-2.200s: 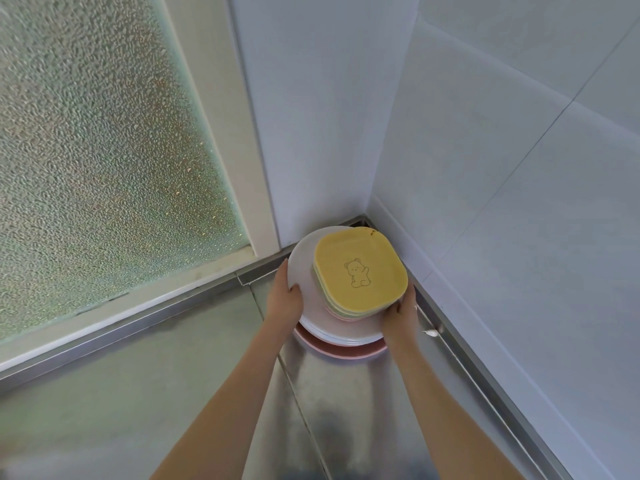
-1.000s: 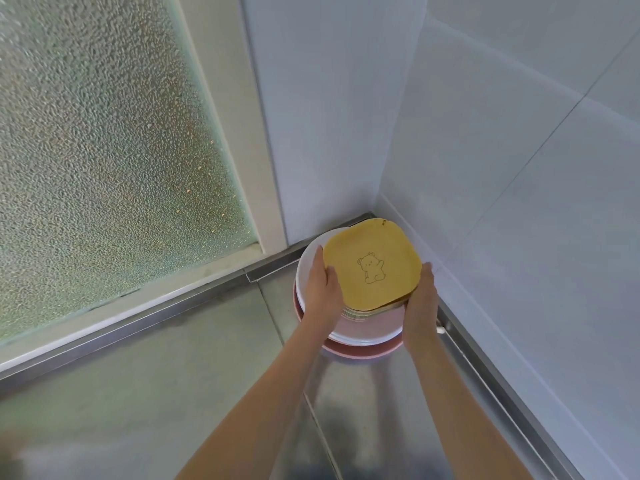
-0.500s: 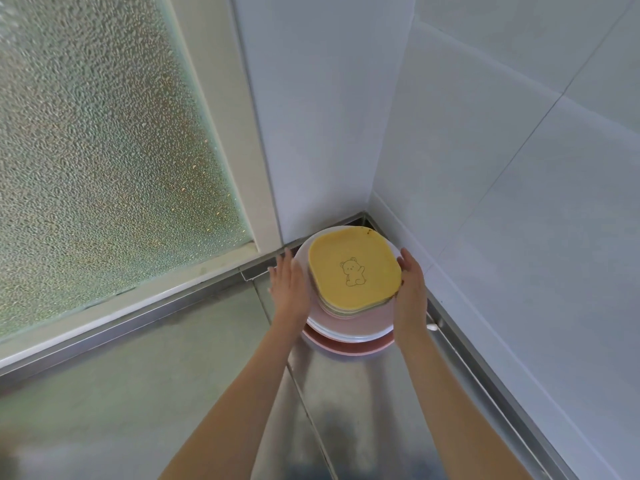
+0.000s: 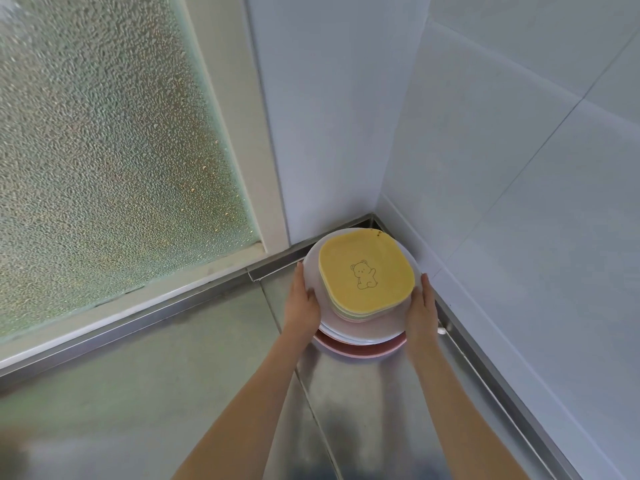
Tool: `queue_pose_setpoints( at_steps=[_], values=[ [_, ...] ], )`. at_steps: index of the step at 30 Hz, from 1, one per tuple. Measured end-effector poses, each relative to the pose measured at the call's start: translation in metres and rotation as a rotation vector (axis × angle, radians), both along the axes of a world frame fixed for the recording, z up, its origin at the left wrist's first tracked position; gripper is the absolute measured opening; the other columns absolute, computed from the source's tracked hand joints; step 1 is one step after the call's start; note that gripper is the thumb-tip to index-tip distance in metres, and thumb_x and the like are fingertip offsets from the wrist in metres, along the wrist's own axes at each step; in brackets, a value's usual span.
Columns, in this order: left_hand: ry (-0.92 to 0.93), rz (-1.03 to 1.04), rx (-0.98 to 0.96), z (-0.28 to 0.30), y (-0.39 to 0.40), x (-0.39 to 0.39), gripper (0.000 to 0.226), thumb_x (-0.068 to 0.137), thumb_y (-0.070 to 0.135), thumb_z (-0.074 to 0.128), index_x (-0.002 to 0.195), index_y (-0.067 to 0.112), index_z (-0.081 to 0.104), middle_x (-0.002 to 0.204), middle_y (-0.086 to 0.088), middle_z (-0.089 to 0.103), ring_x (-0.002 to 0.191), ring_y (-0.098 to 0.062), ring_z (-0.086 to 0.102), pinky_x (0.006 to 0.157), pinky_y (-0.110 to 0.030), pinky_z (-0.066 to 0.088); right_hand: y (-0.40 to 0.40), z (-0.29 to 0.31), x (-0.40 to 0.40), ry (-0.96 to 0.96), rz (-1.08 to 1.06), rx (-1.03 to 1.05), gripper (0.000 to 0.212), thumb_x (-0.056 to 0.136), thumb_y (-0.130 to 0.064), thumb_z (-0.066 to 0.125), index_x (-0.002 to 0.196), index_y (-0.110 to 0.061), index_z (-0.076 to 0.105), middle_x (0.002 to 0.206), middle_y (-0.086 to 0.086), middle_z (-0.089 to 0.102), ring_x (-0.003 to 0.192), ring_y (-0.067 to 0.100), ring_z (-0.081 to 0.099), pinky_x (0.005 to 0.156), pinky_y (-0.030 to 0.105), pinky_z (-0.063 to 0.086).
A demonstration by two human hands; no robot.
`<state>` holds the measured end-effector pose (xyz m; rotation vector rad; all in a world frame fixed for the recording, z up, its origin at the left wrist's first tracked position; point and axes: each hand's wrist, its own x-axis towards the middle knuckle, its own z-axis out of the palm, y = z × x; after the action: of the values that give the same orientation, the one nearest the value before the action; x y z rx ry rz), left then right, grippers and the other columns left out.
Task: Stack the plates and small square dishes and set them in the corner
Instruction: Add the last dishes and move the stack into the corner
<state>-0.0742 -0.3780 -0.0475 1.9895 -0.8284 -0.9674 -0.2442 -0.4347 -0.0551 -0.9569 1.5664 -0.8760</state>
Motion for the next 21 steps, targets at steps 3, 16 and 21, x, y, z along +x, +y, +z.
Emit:
queue_pose_setpoints(
  at_steps=[3, 16, 21],
  values=[
    [0.062, 0.019, -0.027, 0.010, 0.000, -0.004, 0.054, 0.101, 0.020, 0.030, 0.151, 0.016, 0.012, 0.158, -0.001, 0.020, 0.144, -0.018, 0.021, 0.120, -0.036, 0.015, -0.005, 0.011, 0.004, 0.064, 0.048, -0.145, 0.044, 0.100, -0.043, 0.023, 0.144, -0.040, 0.024, 0.155, -0.014, 0.017, 0.143, 0.013, 0.014, 0.117, 0.045, 0.009],
    [0.194, 0.039, -0.099, 0.033, -0.015, -0.039, 0.051, 0.100, 0.010, 0.026, 0.150, 0.018, 0.015, 0.142, -0.003, 0.041, 0.100, -0.005, 0.043, 0.088, -0.012, 0.032, -0.003, 0.031, 0.016, -0.065, 0.026, -0.177, 0.042, 0.094, -0.006, 0.032, 0.126, -0.027, 0.050, 0.119, -0.004, 0.052, 0.106, 0.017, 0.049, 0.070, 0.021, 0.042],
    [0.183, 0.095, -0.096, 0.029, -0.014, -0.043, 0.051, 0.099, 0.006, 0.026, 0.148, 0.015, 0.018, 0.137, -0.005, 0.045, 0.100, -0.009, 0.044, 0.084, -0.017, 0.034, -0.008, 0.036, 0.015, -0.036, 0.076, -0.199, 0.036, 0.097, -0.011, 0.032, 0.121, -0.029, 0.051, 0.108, -0.008, 0.054, 0.096, 0.009, 0.052, 0.067, 0.019, 0.041]
  ],
)
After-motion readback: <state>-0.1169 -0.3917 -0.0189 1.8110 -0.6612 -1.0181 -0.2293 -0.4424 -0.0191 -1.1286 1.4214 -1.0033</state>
